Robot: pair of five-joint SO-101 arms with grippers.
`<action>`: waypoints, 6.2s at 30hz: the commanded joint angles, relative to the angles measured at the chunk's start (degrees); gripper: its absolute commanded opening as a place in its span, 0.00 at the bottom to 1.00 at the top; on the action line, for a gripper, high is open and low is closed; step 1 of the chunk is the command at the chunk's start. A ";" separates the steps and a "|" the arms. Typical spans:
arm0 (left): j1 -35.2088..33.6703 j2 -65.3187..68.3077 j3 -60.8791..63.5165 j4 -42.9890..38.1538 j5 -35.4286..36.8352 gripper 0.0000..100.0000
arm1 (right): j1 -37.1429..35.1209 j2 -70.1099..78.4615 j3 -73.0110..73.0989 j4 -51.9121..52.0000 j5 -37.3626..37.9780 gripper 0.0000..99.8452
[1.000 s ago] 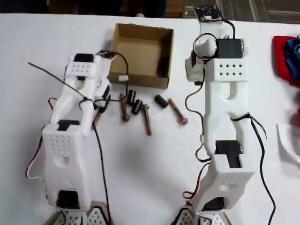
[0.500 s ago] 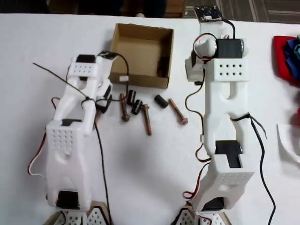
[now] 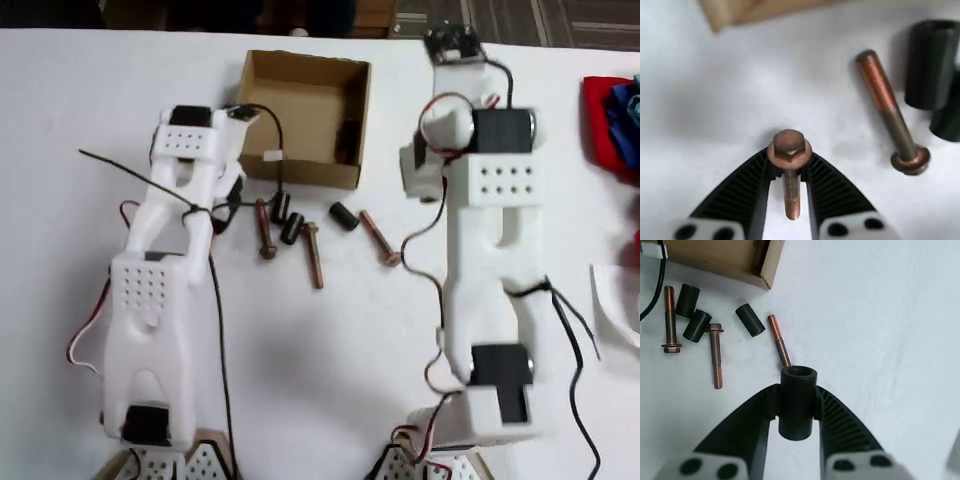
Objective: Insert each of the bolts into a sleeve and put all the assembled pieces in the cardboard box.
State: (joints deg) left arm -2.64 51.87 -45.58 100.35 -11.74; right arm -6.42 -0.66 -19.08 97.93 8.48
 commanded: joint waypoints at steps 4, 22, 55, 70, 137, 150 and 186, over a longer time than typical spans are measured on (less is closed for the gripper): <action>1.23 -13.80 1.89 2.02 0.35 0.02 | -1.36 -13.05 25.67 -16.84 0.35 0.02; 6.59 -97.49 78.64 -44.40 22.15 0.02 | -12.62 -44.35 69.10 -48.75 0.00 0.02; 16.26 -101.19 83.91 -74.81 44.75 0.03 | -24.48 -58.33 89.93 -90.33 -0.09 0.02; 22.15 -101.10 83.65 -68.40 44.66 0.03 | -17.80 -61.41 94.51 -96.13 0.35 0.02; 17.76 -76.75 43.38 -26.37 31.74 0.31 | -18.24 -61.85 94.42 -95.96 0.35 0.02; -13.27 -71.56 62.20 -18.73 17.58 0.31 | -7.08 -49.36 81.41 -82.77 -3.78 0.02; -18.90 -46.24 79.60 -51.25 1.41 0.31 | -12.88 75.12 -70.86 -40.22 -14.24 0.02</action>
State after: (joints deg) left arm -21.01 5.36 35.21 48.92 -10.77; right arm -19.16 76.00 -85.54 56.44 -5.32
